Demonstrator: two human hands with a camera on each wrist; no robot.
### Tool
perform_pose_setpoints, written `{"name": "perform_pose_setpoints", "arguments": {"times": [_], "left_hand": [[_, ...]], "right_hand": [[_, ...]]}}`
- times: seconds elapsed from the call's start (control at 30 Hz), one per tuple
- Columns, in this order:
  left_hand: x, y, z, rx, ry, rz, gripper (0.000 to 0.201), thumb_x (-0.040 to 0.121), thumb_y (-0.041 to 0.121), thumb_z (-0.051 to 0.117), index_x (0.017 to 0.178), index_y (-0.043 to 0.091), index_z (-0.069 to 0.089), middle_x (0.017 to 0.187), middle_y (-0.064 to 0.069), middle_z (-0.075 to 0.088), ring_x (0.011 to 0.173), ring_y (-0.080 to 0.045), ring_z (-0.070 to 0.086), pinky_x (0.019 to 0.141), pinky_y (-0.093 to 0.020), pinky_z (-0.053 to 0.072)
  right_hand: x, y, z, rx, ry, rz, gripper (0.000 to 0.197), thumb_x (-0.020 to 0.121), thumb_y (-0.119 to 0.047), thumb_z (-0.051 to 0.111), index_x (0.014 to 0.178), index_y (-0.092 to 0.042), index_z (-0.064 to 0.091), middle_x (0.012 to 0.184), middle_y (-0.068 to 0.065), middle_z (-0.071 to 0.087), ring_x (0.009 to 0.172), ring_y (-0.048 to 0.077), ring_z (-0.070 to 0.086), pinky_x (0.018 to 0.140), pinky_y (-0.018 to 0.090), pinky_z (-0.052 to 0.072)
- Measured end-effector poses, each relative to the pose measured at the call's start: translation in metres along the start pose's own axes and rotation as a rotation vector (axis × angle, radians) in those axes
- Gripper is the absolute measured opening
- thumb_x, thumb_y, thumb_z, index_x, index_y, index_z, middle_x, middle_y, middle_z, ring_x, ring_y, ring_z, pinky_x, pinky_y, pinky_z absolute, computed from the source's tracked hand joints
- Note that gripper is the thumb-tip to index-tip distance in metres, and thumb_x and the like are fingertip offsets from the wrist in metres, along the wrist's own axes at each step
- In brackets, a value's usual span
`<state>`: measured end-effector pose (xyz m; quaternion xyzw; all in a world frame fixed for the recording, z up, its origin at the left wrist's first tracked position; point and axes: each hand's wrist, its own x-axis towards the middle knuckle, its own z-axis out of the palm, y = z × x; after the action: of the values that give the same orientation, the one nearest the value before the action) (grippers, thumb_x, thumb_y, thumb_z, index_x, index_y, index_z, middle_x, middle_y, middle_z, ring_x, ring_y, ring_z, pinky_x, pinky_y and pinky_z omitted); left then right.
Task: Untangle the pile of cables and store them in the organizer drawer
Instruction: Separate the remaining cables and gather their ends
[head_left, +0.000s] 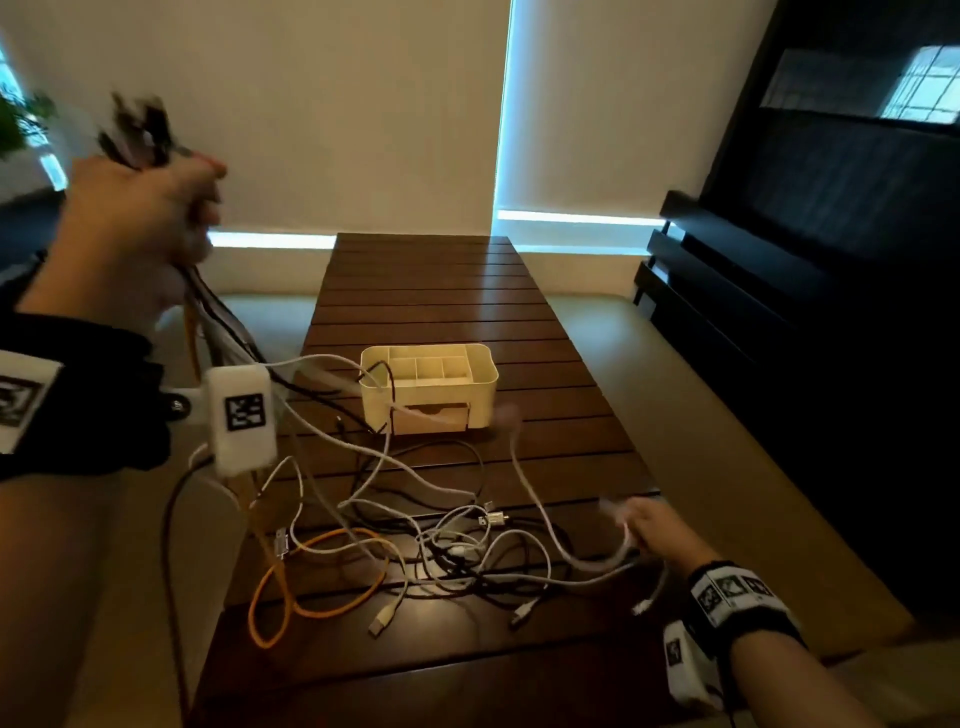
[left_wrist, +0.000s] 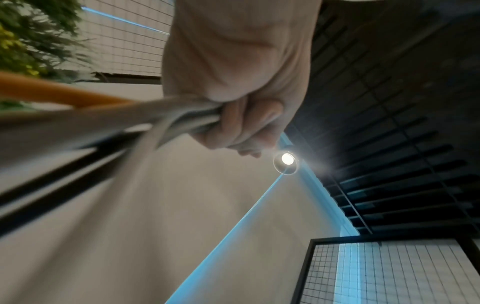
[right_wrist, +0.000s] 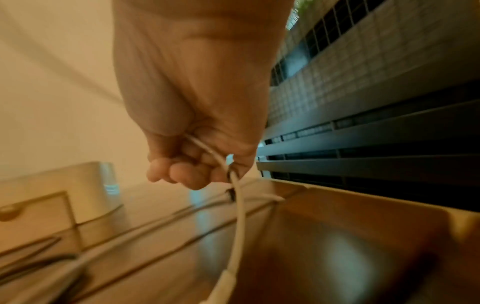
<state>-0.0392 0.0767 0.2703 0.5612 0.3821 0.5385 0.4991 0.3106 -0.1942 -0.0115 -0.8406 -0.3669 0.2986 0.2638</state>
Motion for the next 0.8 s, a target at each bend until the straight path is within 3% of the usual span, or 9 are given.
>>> {"name": "perform_pose_setpoints", "arguments": {"times": [0.17,0.3,0.43,0.47,0.5,0.57,0.6,0.7,0.8], "left_hand": [[-0.013,-0.014,0.017,-0.153,-0.111,0.018,0.029,0.090,0.009,0.051,0.063,0.017,0.047,0.033,0.011,0.033,0.024,-0.002,0.022,0.029,-0.014,0.016],[-0.023,-0.025,0.032,-0.183,-0.160,0.031,0.023,0.086,0.004,0.051,0.069,0.019,0.053,0.035,0.011,0.031,0.029,-0.001,0.021,0.031,-0.017,0.016],[-0.022,-0.020,0.029,-0.256,-0.092,0.067,0.023,0.084,0.004,0.051,0.068,0.021,0.053,0.037,0.011,0.032,0.032,-0.002,0.022,0.033,-0.017,0.018],[-0.021,-0.017,0.026,-0.279,-0.067,0.078,0.022,0.084,0.005,0.052,0.069,0.021,0.052,0.036,0.010,0.032,0.032,-0.003,0.023,0.033,-0.017,0.018],[-0.019,-0.014,0.024,-0.305,-0.052,0.084,0.021,0.083,0.006,0.052,0.069,0.021,0.052,0.036,0.010,0.031,0.031,-0.003,0.023,0.033,-0.017,0.019],[-0.017,-0.008,0.022,-0.343,-0.077,0.073,0.021,0.083,0.006,0.051,0.070,0.022,0.051,0.036,0.010,0.030,0.031,-0.004,0.023,0.032,-0.016,0.019],[-0.017,-0.006,0.025,-0.349,-0.100,0.065,0.023,0.083,0.004,0.050,0.069,0.022,0.050,0.036,0.011,0.029,0.030,-0.003,0.022,0.032,-0.016,0.018],[-0.026,-0.003,0.048,-0.266,-0.133,0.082,0.027,0.083,-0.002,0.056,0.068,0.021,0.051,0.035,0.013,0.033,0.029,-0.001,0.024,0.033,-0.014,0.016],[-0.049,-0.017,0.085,-0.129,-0.247,0.091,0.023,0.083,0.002,0.064,0.073,0.021,0.056,0.040,0.014,0.043,0.033,0.000,0.033,0.036,-0.014,0.025]], "right_hand": [[0.006,0.001,0.007,-0.151,-0.186,0.037,0.010,0.091,-0.022,0.057,0.082,-0.021,0.055,0.076,-0.001,0.060,0.068,0.011,0.057,0.064,0.022,0.047],[0.016,-0.022,-0.007,-0.175,-0.168,0.005,0.009,0.089,-0.027,0.060,0.086,-0.019,0.056,0.082,-0.001,0.061,0.069,0.013,0.059,0.064,0.026,0.049],[0.003,-0.041,-0.018,0.423,-0.439,0.147,0.034,0.089,-0.029,0.058,0.111,-0.003,0.058,0.086,0.008,0.064,0.065,0.017,0.061,0.059,0.025,0.050],[0.000,-0.043,-0.018,0.392,-0.418,0.185,0.039,0.091,-0.037,0.052,0.108,-0.002,0.061,0.087,0.008,0.066,0.068,0.020,0.063,0.059,0.028,0.051],[-0.001,-0.046,-0.016,0.202,-0.358,0.196,0.045,0.093,-0.044,0.046,0.100,-0.004,0.065,0.084,0.007,0.066,0.070,0.022,0.064,0.058,0.028,0.051],[0.003,-0.049,-0.011,-0.293,-0.146,0.106,0.046,0.094,-0.047,0.044,0.082,-0.009,0.067,0.076,0.004,0.064,0.076,0.024,0.064,0.061,0.027,0.047],[0.006,-0.054,-0.009,-0.360,-0.056,0.038,0.039,0.094,-0.043,0.046,0.083,-0.012,0.067,0.081,0.004,0.065,0.084,0.024,0.064,0.065,0.027,0.046],[0.002,-0.100,-0.009,-0.092,0.019,-0.222,0.031,0.090,-0.035,0.057,0.115,-0.017,0.062,0.117,0.003,0.063,0.108,0.016,0.058,0.083,0.023,0.045],[-0.023,-0.183,-0.010,0.298,-0.105,-0.576,0.075,0.073,-0.037,0.073,0.137,-0.022,0.038,0.139,-0.004,0.046,0.125,0.010,0.046,0.092,0.016,0.044]]}}
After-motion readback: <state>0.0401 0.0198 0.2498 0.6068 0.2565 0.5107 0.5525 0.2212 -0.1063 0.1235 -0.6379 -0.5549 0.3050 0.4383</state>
